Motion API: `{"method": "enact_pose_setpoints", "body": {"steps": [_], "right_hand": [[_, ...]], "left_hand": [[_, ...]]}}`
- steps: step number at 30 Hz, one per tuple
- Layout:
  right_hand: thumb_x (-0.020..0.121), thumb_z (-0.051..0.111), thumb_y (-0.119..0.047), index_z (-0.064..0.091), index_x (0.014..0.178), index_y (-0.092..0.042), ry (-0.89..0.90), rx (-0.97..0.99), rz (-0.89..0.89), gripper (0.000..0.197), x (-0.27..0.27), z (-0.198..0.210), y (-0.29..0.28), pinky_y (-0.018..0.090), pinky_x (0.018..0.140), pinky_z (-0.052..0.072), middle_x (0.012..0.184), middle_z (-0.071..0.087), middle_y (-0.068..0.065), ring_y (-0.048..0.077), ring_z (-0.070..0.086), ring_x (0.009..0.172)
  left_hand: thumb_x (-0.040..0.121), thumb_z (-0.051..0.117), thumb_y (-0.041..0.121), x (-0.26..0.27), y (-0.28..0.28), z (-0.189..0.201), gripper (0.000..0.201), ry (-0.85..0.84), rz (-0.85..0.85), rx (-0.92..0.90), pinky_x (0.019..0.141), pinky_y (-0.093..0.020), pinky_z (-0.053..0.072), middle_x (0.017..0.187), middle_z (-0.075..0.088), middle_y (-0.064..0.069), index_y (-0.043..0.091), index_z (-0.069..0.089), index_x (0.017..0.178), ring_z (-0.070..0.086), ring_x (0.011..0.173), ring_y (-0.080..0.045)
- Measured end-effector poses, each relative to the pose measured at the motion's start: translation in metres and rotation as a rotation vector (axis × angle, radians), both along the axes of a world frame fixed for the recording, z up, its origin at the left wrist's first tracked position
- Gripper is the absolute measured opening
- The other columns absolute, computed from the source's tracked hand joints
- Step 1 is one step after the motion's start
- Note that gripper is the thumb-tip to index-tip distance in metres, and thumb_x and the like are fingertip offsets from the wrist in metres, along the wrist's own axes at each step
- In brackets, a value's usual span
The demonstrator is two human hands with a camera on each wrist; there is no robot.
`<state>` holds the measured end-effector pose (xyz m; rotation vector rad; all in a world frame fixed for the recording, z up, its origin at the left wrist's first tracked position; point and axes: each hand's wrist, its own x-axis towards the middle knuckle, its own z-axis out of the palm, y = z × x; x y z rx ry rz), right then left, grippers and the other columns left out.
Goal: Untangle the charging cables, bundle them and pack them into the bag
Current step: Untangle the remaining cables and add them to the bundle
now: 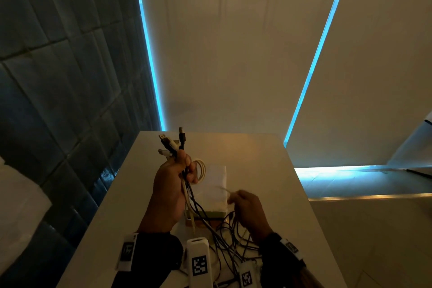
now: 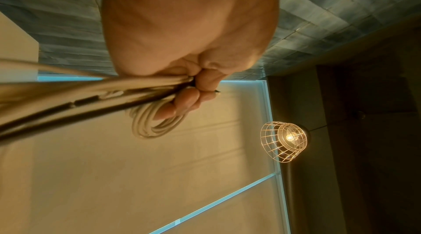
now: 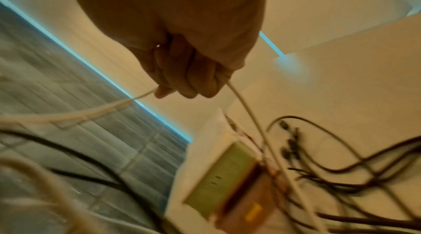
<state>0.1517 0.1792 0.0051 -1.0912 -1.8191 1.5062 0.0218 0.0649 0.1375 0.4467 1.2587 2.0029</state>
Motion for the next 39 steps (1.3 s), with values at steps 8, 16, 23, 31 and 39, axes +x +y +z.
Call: {"method": "enact_pose_setpoints", "body": {"steps": [8, 16, 23, 31, 39], "right_hand": [[0.099, 0.047, -0.012, 0.057, 0.082, -0.002, 0.415, 0.070, 0.199, 0.022, -0.019, 0.104, -0.029, 0.020, 0.042, 0.025, 0.049, 0.038, -0.010, 0.008, 0.027, 0.041], [0.098, 0.049, -0.006, 0.057, 0.070, -0.013, 0.267, 0.049, 0.461, 0.030, -0.011, 0.093, -0.041, 0.013, 0.045, 0.030, 0.047, 0.043, -0.014, -0.001, 0.034, 0.042], [0.099, 0.048, -0.007, 0.055, 0.074, -0.003, 0.173, 0.075, 0.412, 0.026, -0.003, 0.048, -0.028, 0.009, 0.050, 0.033, 0.046, 0.047, -0.016, -0.002, 0.040, 0.044], [0.098, 0.049, -0.007, 0.052, 0.069, -0.007, 0.120, 0.113, 0.351, 0.029, 0.003, 0.016, -0.017, 0.009, 0.055, 0.034, 0.051, 0.048, -0.015, -0.003, 0.042, 0.050], [0.095, 0.052, -0.008, 0.051, 0.066, -0.010, 0.101, 0.053, 0.281, 0.030, 0.003, -0.016, -0.009, 0.016, 0.058, 0.032, 0.057, 0.044, -0.011, 0.004, 0.039, 0.057]], "left_hand": [[0.101, 0.040, 0.020, 0.004, 0.005, -0.003, 0.031, -0.101, 0.007, -0.057, 0.061, -0.028, 0.045, 0.066, 0.052, -0.006, 0.007, 0.049, 0.074, 0.052, 0.054, -0.012], [0.099, 0.038, 0.024, 0.004, 0.000, 0.001, 0.033, -0.297, -0.132, 0.173, 0.081, -0.037, 0.050, 0.080, 0.061, -0.013, 0.007, 0.050, 0.073, 0.062, 0.075, -0.022], [0.098, 0.037, 0.022, 0.006, 0.002, -0.001, 0.033, -0.148, -0.044, 0.162, 0.068, -0.031, 0.036, 0.063, 0.046, -0.002, 0.010, 0.043, 0.068, 0.041, 0.050, -0.011], [0.083, 0.046, 0.034, 0.009, 0.004, -0.008, 0.030, 0.006, -0.109, 0.083, 0.059, -0.029, 0.034, 0.062, 0.042, -0.002, 0.010, 0.043, 0.066, 0.036, 0.047, -0.011], [0.088, 0.043, 0.030, 0.007, 0.004, -0.006, 0.030, 0.004, -0.094, 0.088, 0.058, -0.028, 0.033, 0.062, 0.041, -0.003, 0.009, 0.042, 0.067, 0.036, 0.045, -0.010]]}}
